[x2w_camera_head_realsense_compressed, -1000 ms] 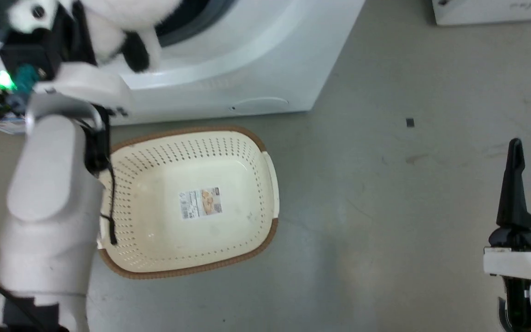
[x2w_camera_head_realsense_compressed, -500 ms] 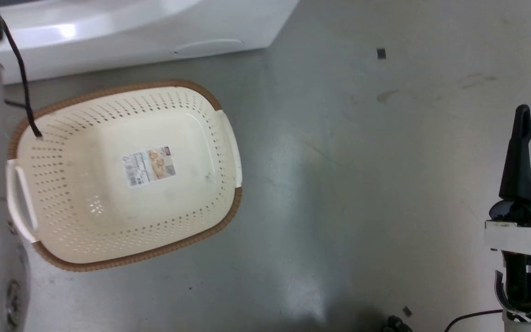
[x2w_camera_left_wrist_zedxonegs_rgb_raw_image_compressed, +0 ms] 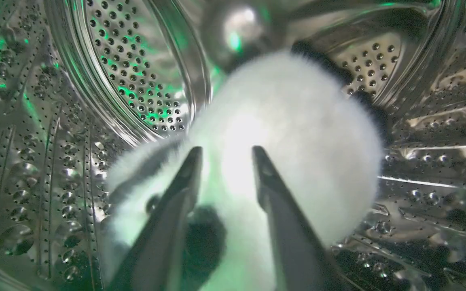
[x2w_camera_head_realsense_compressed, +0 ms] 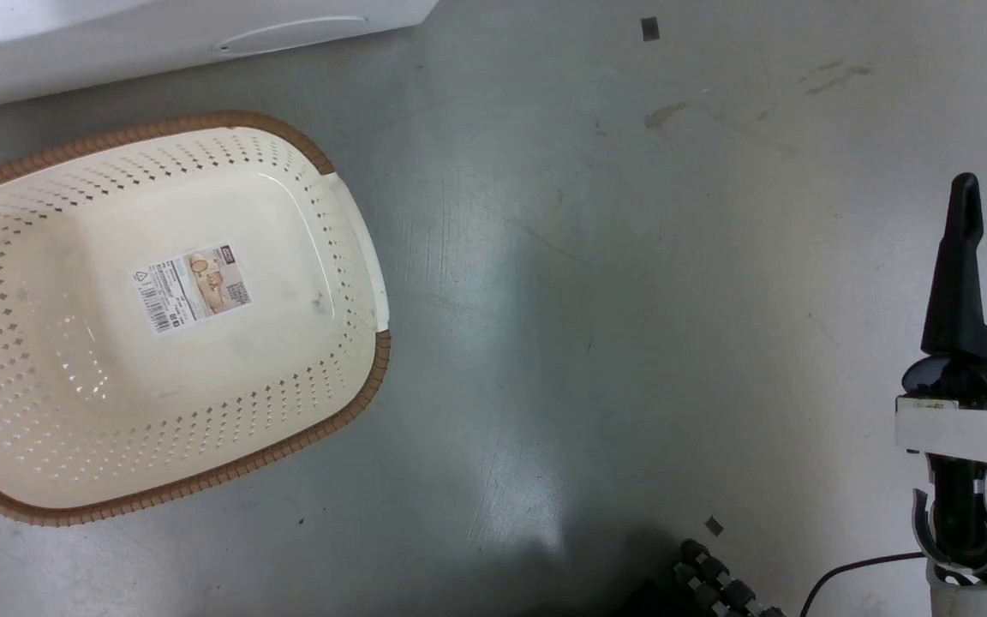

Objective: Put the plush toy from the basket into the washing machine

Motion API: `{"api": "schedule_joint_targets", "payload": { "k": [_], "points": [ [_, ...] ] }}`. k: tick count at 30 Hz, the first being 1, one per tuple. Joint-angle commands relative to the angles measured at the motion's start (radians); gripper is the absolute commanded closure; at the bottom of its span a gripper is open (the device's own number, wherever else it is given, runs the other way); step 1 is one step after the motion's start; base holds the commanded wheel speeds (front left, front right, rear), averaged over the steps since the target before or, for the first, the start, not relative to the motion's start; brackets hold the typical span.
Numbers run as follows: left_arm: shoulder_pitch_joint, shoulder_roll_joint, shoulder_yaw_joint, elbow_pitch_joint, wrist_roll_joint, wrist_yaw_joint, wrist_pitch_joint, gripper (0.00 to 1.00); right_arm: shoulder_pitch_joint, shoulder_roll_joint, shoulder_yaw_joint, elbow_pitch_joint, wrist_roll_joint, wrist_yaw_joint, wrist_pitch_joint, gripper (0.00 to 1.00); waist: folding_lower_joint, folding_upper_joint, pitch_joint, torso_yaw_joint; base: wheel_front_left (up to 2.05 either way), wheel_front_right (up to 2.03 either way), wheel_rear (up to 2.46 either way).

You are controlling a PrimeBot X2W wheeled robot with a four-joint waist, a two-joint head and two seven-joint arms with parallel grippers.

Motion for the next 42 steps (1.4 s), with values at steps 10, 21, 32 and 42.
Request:
{"api": "schedule_joint_targets", "payload": {
  "k": [10, 21, 32, 42],
  "points": [
    [0.045, -0.007, -0.024, 0.035, 0.011, -0.022, -0.005, 0.0, -0.015, 0.0, -0.004, 0.007, -0.006, -0.001, -0.004, 0.0, -0.0002, 0.0, -0.039, 0.024, 0.0, 0.0, 0.0],
    [0.305, -0.063, 0.009, -0.049, -0.016, -0.029, -0.005, 0.0, 0.019, 0.0, 0.003, 0.015, -0.059, -0.001, -0.004, 0.0, -0.0002, 0.0, -0.179, 0.092, 0.0, 0.0, 0.0],
    [0.636, -0.155, -0.006, -0.286, 0.03, -0.015, -0.005, 0.0, 0.083, 0.0, 0.018, 0.015, -0.14, -0.001, -0.004, 0.0, -0.0002, 0.0, -0.353, 0.173, 0.0, 0.0, 0.0],
    [0.913, -0.235, 0.0, -0.476, 0.04, -0.035, -0.005, 0.0, 0.152, 0.0, 0.04, 0.03, -0.253, -0.001, -0.004, 0.0, -0.0002, 0.0, -0.51, 0.235, 0.0, 0.0, 0.0]
  ]
}}
